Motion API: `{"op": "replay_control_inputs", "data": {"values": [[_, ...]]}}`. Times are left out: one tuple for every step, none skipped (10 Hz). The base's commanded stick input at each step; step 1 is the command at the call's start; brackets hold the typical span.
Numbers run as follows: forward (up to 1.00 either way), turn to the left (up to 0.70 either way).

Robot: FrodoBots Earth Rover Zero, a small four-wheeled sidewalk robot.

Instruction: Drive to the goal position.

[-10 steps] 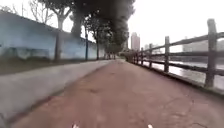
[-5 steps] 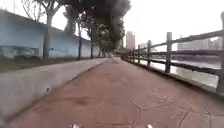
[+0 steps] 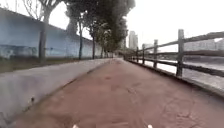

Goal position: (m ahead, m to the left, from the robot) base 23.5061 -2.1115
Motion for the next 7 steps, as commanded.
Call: {"op": "replay_control_inputs", "data": {"values": [[1.00,-0.35],[1.00,-0.40],[1.00,-0.40],[1.00,-0.10],[1.00,0.00],[1.00,0.00],[1.00,0.00]]}}
